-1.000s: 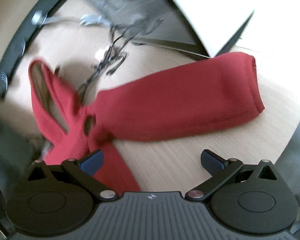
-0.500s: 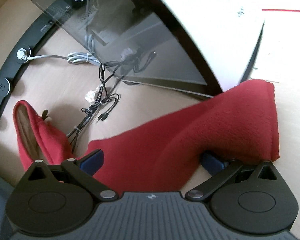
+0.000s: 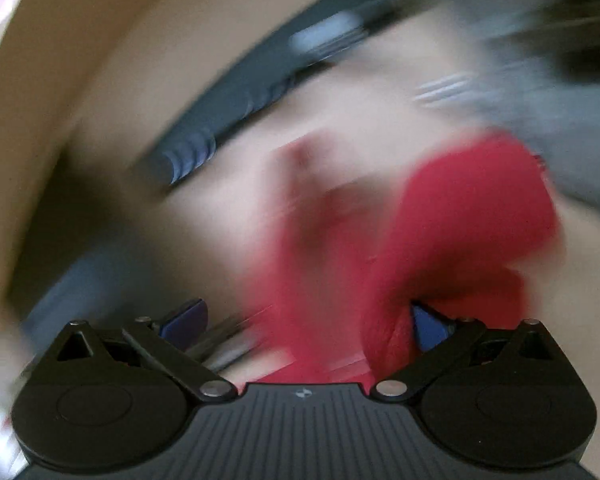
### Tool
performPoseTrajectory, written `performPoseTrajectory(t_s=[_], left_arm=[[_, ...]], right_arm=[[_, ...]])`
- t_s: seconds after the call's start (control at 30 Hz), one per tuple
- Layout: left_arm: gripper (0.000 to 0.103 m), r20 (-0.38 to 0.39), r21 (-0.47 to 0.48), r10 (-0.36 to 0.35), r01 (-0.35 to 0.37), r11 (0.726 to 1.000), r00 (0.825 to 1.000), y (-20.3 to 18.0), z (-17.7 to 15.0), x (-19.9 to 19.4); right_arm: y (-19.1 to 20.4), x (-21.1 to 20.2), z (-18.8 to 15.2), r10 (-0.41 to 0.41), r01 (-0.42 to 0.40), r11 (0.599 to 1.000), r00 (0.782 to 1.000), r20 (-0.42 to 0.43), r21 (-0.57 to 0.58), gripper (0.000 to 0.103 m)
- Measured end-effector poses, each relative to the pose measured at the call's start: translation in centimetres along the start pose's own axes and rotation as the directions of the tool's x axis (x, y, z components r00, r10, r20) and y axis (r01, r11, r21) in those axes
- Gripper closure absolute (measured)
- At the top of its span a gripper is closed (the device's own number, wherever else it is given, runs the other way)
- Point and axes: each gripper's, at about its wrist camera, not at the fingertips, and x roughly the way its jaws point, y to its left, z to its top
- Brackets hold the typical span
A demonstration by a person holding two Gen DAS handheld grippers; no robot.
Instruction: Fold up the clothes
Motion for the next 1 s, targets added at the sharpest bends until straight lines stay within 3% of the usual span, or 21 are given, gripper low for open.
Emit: performPoseTrajectory(t_s=[0.07,0.13,0.2,0.37,0.47,0.53,0.6,0.67,0.73,0.83,0.87,0.93,1.0], left_arm=[[0.004,0.001,0.016,-0.007,0.007,1.0,1.0,0.0,0.1,-0.1],[0.004,0.009,0.016,-0.015,0.015,1.0,1.0,0.1,0.1,-0.2],[0.004,0.016,0.003,-0.035,0.035,0.999,0.999,0.3,0.2,-0.1],[0.004,0.065,-0.075,-0.142,0.147,0.986,0.988,1.2,1.0,-0.8],[0.004,0.117,-0.163,-0.213,0.23,0.959,0.97,2.1,2.0,-1.2],[0.004,0.151,-0.214,-0.203,0.233,0.949,0.967,2.5,2.7,-1.4],[0.004,0.223,-0.218,-0.096,0.146,0.965,0.97,2.4,3.3,-2.2],[0.004,0.258,-0.176,0.038,0.009,0.984,0.965,1.9,4.0,-2.4],[0.004,0.252,-0.149,0.105,-0.068,0.986,0.962,1.9,4.7,-1.8],[0.007,0.215,-0.175,0.108,-0.071,0.982,0.971,2.6,5.6,-0.2],[0.022,0.2,-0.19,0.118,-0.08,0.979,0.973,2.8,5.8,0.3],[0.036,0.168,-0.22,0.138,-0.099,0.97,0.976,3.2,6.3,1.4],[0.035,0.148,-0.24,0.138,-0.1,0.966,0.979,3.6,6.5,2.1]], right_arm=[[2.9,1.4,-1.0,0.085,-0.092,0.992,0.992,-0.093,-0.081,0.0],[5.6,2.7,-2.0,0.156,-0.185,0.971,0.97,-0.187,-0.151,0.0],[5.6,1.9,-2.5,0.127,-0.166,0.969,0.969,-0.213,-0.18,0.0],[1.9,-2.1,-2.5,-0.08,0.05,0.985,0.98,-0.18,-0.166,0.0],[-0.3,-4.0,-2.4,-0.235,0.204,0.96,0.959,-0.158,-0.193,0.0],[-1.4,-4.7,-2.8,-0.332,0.292,0.926,0.932,-0.145,-0.238,0.0],[-2.0,-5.3,-3.6,-0.389,0.34,0.899,0.91,-0.143,-0.277,0.0],[-2.6,-5.8,-4.5,-0.424,0.368,0.88,0.893,-0.15,-0.3,0.0],[-2.9,-5.9,-5.2,-0.419,0.362,0.888,0.892,-0.173,-0.284,0.0],[-3.0,-5.3,-5.9,-0.422,0.368,0.892,0.886,-0.191,-0.264,0.0],[-3.1,-5.3,-6.0,-0.422,0.369,0.893,0.886,-0.194,-0.259,0.0],[-2.9,-5.3,-6.1,-0.42,0.368,0.894,0.886,-0.194,-0.255,0.0],[-2.9,-5.1,-6.3,-0.419,0.367,0.896,0.885,-0.203,-0.25,0.0]])
